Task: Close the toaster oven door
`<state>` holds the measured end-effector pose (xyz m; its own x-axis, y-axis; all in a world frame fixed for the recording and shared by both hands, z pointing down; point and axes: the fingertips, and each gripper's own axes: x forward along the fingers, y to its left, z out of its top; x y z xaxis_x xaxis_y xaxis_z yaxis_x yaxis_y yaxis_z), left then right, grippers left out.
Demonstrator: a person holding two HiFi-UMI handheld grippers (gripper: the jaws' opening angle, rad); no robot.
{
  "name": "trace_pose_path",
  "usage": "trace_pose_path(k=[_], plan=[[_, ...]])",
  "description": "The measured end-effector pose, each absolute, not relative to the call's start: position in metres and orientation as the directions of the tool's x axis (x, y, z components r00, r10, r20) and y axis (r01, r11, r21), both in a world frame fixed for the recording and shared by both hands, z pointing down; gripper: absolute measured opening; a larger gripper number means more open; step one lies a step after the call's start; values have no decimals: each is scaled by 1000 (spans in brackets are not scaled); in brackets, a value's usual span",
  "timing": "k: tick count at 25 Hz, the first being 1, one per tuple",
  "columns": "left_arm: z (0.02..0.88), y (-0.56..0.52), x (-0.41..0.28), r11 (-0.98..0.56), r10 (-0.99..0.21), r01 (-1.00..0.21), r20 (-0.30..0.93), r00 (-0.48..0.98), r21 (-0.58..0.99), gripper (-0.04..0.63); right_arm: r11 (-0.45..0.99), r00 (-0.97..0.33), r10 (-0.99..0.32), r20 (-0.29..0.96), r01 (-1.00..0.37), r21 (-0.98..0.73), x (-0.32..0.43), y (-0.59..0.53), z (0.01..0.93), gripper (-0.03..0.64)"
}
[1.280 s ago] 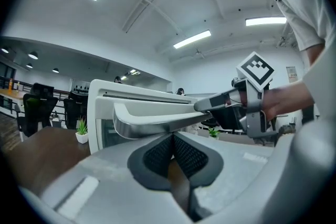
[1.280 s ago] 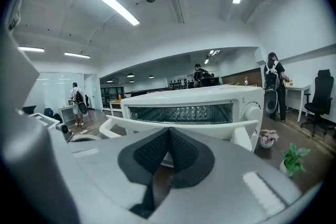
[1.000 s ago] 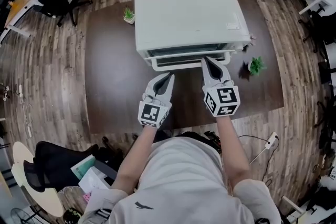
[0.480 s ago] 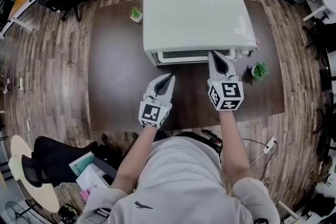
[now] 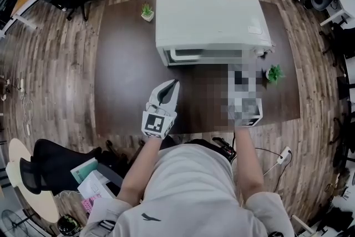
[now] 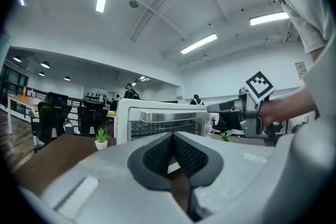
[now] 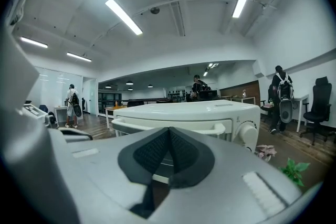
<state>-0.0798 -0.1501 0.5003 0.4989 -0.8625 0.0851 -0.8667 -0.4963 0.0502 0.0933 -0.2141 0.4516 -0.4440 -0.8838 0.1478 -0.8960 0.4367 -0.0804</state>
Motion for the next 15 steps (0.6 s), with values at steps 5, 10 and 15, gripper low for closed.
trace_pose_path(k=[5,10,15], plan=[[497,-117,-106,-438,-893,-897,84,442,59,5,436,-439,-891,112,-898,-56,107,-168,453,0],[509,-86,-131,-391,-916,-920,96,390,17,5,429,-430,-895,121,-903,-34,115,-125,464,0],[519,-72,-145,-348,-929,-937,118,350,39,5,392,-387,-908,161,-920,3,123,-99,481,-2]])
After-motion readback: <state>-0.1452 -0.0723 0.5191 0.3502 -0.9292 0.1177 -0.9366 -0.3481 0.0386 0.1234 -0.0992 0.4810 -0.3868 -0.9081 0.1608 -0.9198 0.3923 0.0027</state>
